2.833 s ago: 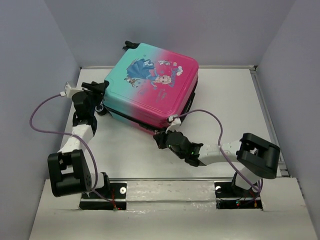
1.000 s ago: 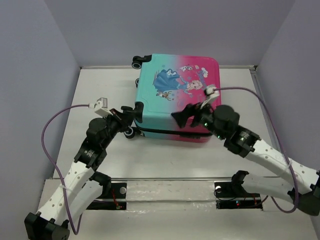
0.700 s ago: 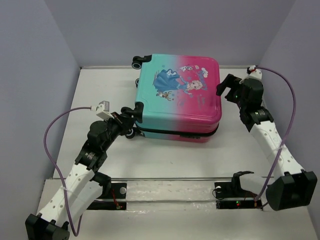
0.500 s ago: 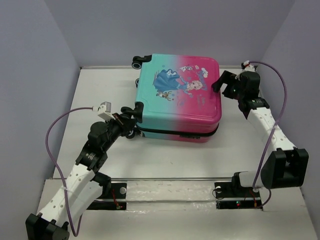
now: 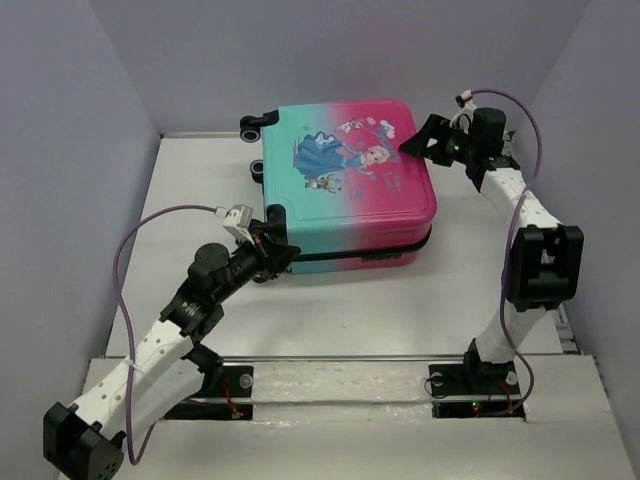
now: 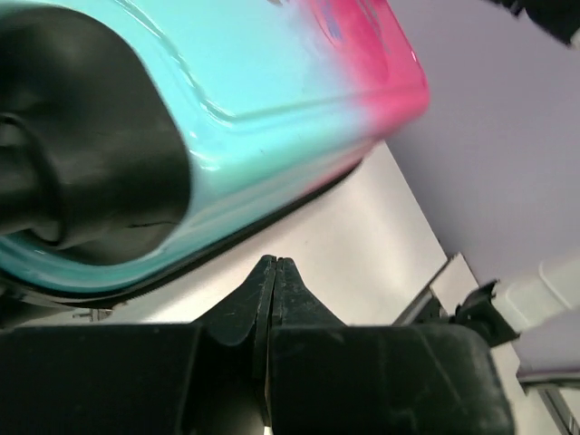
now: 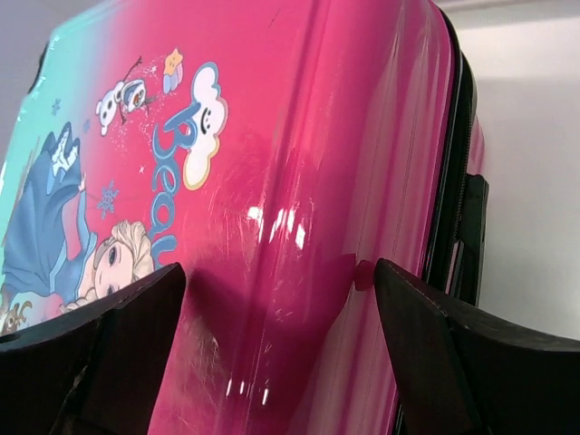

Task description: Pack the luggage

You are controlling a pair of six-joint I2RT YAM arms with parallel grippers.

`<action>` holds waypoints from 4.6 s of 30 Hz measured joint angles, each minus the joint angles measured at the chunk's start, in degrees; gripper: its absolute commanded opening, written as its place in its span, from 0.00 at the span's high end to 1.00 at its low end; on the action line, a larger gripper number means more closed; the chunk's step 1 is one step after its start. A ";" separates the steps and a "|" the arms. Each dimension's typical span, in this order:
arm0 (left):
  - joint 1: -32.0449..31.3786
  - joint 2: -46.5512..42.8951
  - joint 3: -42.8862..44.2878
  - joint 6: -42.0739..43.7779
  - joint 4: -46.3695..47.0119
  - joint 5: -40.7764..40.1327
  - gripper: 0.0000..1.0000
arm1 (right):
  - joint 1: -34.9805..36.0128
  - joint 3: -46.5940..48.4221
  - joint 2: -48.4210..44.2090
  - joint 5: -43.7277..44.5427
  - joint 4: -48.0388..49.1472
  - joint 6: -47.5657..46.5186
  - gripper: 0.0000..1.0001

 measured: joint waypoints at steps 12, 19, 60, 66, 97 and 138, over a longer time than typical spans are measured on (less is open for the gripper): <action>-4.00 1.05 22.03 8.35 -21.18 -20.83 0.03 | 1.18 33.20 20.35 -4.94 -10.16 -3.65 0.00; -0.20 7.17 30.05 15.69 -28.39 -28.74 0.01 | 1.77 8.02 -1.68 5.18 -9.35 -3.50 0.10; -5.01 30.53 24.04 16.87 -6.21 -3.28 0.33 | 5.18 -36.41 -22.62 -2.36 13.77 11.08 0.03; -16.28 34.86 20.63 13.18 -6.49 -3.80 0.33 | 4.63 -26.49 -12.98 -12.46 7.76 6.82 0.03; 16.06 36.06 35.12 10.34 -17.46 -7.91 0.03 | 41.42 -44.72 -35.32 26.73 21.20 19.39 0.00; 22.99 55.60 50.66 21.03 -15.67 -6.36 0.01 | 48.28 -51.41 -31.10 44.19 35.43 26.56 0.93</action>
